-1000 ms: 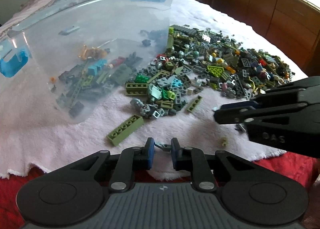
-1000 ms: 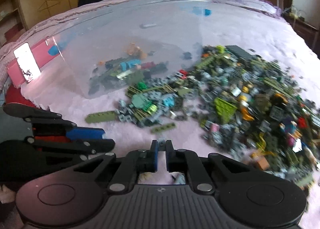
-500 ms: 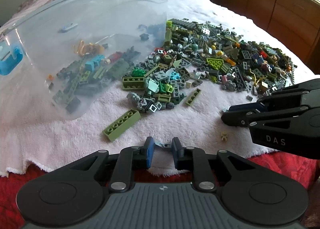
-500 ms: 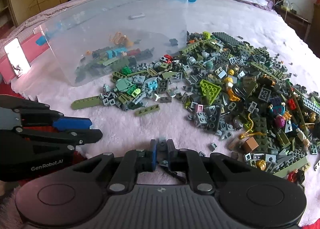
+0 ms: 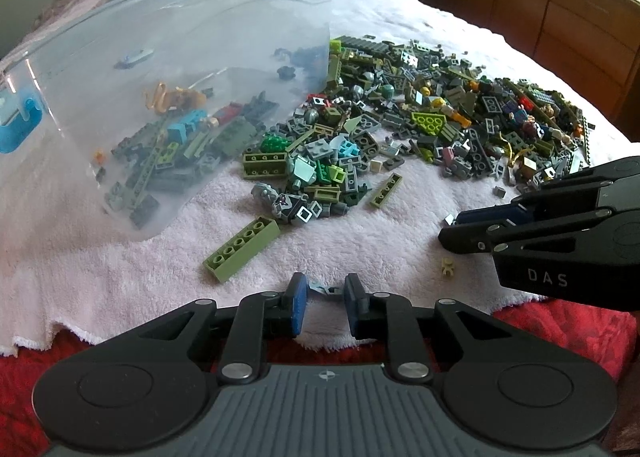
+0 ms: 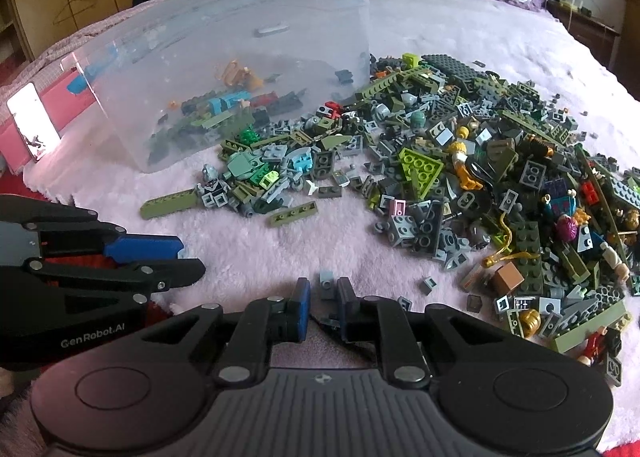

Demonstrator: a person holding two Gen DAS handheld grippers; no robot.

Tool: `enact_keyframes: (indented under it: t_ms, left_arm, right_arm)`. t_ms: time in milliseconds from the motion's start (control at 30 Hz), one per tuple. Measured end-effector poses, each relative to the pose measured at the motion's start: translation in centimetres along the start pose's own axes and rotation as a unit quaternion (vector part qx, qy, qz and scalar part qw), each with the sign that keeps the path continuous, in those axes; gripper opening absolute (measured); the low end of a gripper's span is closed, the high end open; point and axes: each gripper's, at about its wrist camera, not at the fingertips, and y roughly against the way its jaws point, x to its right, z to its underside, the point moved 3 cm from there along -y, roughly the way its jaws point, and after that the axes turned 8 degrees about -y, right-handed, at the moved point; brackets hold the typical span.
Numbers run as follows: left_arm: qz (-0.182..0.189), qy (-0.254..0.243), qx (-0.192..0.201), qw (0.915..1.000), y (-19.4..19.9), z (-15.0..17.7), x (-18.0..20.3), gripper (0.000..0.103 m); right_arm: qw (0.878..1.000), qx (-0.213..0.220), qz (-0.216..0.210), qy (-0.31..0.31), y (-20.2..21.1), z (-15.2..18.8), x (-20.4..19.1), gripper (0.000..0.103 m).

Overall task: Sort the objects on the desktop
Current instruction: 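Grasp a small grey piece with the left tool while the right tool grasps a grey piece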

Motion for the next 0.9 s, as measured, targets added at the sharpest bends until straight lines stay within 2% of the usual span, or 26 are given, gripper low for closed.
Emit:
enact_keyframes:
  t_ms: [367, 500, 600, 900]
  left_arm:
    - [0.006, 0.001, 0.006, 1.0, 0.7, -0.4, 0.3, 0.019]
    - [0.008, -0.006, 0.016, 0.9998, 1.5, -0.8, 0.7, 0.019]
    - [0.005, -0.013, 0.024, 0.9996, 2.1, -1.2, 1.0, 0.019]
    - [0.001, -0.017, 0.039, 0.9991, 3.4, -1.8, 1.2, 0.019]
  right_arm:
    - [1.0, 0.002, 0.005, 0.005, 0.1, 0.0, -0.2, 0.016]
    - [1.0, 0.004, 0.005, 0.007, 0.2, 0.0, -0.1, 0.012]
    - [1.0, 0.008, 0.006, 0.001, 0.5, -0.2, 0.0, 0.008]
    - [0.999, 0.032, 0.005, 0.009, 2.2, -0.8, -0.4, 0.008]
